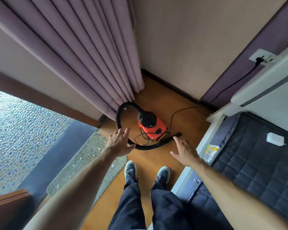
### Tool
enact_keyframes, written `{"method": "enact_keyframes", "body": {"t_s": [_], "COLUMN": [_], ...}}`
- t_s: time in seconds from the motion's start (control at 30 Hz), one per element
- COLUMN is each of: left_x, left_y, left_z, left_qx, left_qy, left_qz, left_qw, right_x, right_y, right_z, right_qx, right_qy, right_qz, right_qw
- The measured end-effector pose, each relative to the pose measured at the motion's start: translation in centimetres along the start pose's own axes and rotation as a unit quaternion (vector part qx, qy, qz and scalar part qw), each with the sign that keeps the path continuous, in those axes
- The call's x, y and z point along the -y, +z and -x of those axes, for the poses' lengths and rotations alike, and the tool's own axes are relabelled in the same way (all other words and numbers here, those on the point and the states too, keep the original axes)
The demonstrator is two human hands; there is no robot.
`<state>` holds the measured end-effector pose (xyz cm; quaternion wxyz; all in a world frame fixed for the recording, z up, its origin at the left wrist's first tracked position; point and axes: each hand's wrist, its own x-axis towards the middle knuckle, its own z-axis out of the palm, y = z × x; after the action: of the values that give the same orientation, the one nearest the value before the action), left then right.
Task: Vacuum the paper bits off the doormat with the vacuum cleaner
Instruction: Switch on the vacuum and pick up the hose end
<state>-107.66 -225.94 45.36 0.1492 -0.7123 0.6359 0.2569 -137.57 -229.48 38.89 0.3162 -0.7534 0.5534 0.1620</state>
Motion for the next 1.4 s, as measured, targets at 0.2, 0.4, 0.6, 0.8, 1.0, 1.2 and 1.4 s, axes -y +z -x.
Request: {"method": "enact_keyframes", "body": {"t_s": [0.2, 0.4, 0.6, 0.8, 1.0, 1.2, 1.4], "left_x": [1.7, 3.5, 6.0, 7.1, 7.0, 6.8, 5.5], "left_y": [1.6, 2.5, 4.1, 5.9, 9.0, 13.7, 19.4], "left_z": [-0.5, -2.3, -5.1, -8.6, -12.0, -16.0, -20.8], "left_qx": [0.029, 0.058, 0.089, 0.116, 0.149, 0.177, 0.177], "left_qy": [0.018, 0.069, 0.119, 0.150, 0.173, 0.174, 0.169], "left_qz": [-0.006, -0.017, -0.035, -0.061, -0.098, -0.123, -0.126], "left_qw": [0.999, 0.996, 0.988, 0.980, 0.969, 0.961, 0.961], "right_x": [1.5, 3.3, 6.1, 7.9, 7.0, 4.0, 0.7], "right_y": [2.7, 5.1, 7.7, 10.6, 13.5, 17.2, 23.0], "right_z": [0.3, 0.8, 0.1, -1.9, -4.5, -8.0, -11.6], "right_qx": [0.000, 0.012, -0.006, -0.023, -0.025, 0.005, 0.037], "right_qy": [0.016, 0.070, 0.135, 0.188, 0.198, 0.190, 0.136], "right_qz": [0.000, -0.038, -0.117, -0.167, -0.175, -0.150, -0.081], "right_qw": [1.000, 0.997, 0.984, 0.968, 0.964, 0.970, 0.987]}}
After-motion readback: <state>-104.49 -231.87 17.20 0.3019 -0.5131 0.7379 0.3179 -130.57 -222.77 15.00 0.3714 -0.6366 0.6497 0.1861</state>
